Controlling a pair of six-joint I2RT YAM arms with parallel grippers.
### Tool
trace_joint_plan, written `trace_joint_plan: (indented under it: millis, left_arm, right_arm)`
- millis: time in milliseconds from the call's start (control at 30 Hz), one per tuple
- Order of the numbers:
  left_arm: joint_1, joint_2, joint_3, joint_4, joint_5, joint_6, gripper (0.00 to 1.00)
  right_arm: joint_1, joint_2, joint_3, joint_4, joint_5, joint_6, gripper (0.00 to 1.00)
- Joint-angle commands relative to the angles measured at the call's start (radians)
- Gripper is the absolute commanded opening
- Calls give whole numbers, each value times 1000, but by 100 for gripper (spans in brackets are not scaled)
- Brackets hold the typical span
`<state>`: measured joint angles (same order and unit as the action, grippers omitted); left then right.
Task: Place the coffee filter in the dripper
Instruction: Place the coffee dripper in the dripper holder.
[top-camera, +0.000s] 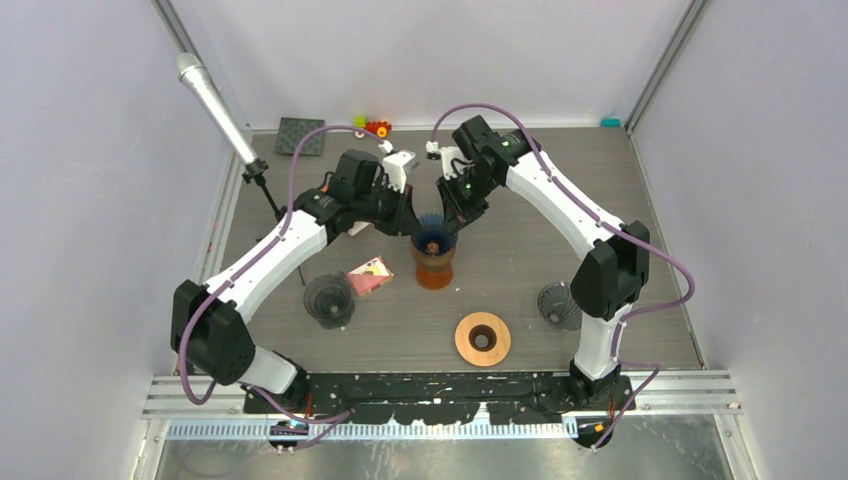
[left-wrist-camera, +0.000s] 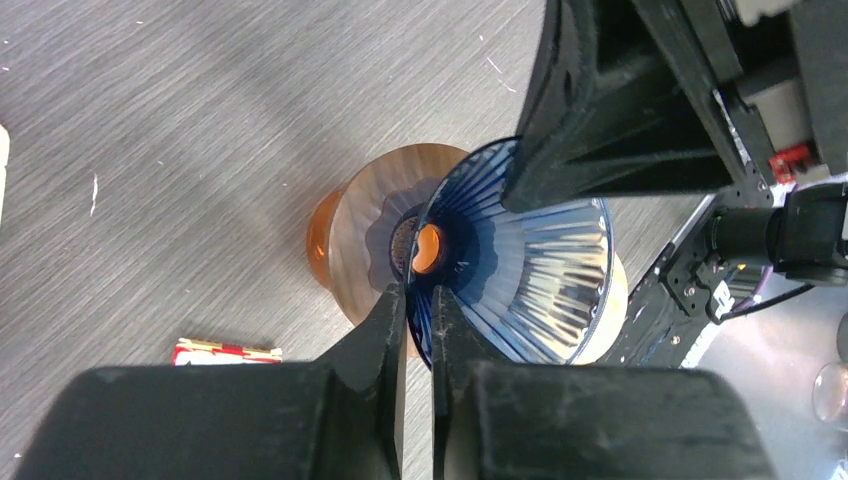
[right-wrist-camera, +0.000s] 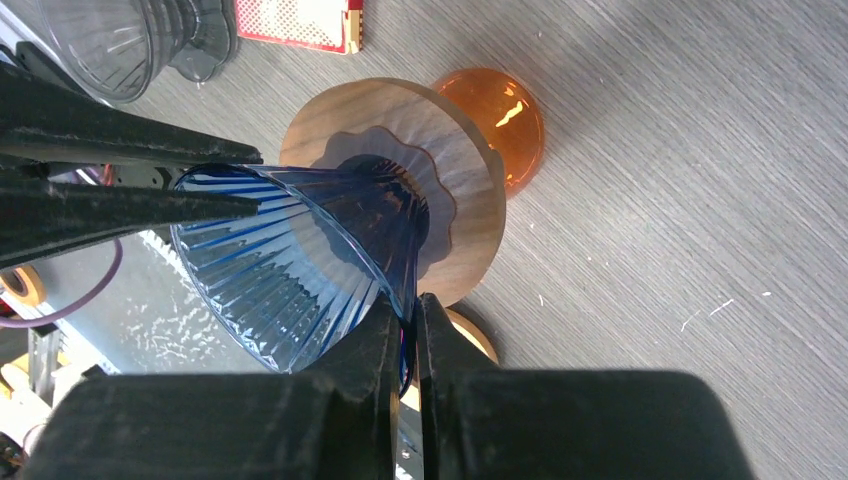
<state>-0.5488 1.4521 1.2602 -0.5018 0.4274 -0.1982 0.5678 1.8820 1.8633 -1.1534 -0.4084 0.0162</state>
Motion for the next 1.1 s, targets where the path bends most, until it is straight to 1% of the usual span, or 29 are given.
trace_joint_plan:
  millis: [0, 367, 533, 800, 1067]
  left_arm:
    - [-2, 26, -17, 18, 74, 6, 1]
    - [-11, 62, -58, 15, 78, -12, 0]
    - [-15, 85, -64, 0, 49, 3, 0]
    - [-18, 121, -67, -17, 42, 17, 0]
    - [-28, 133, -113, 2, 30, 53, 0]
  right_arm:
    - [5, 14, 5, 9, 43, -9, 1]
    - [5, 39, -22, 29, 65, 0, 1]
    - [5, 54, -55, 55, 68, 12, 0]
    - [5, 82, -65, 62, 76, 12, 0]
    - [26, 79, -104, 96, 129, 3, 1]
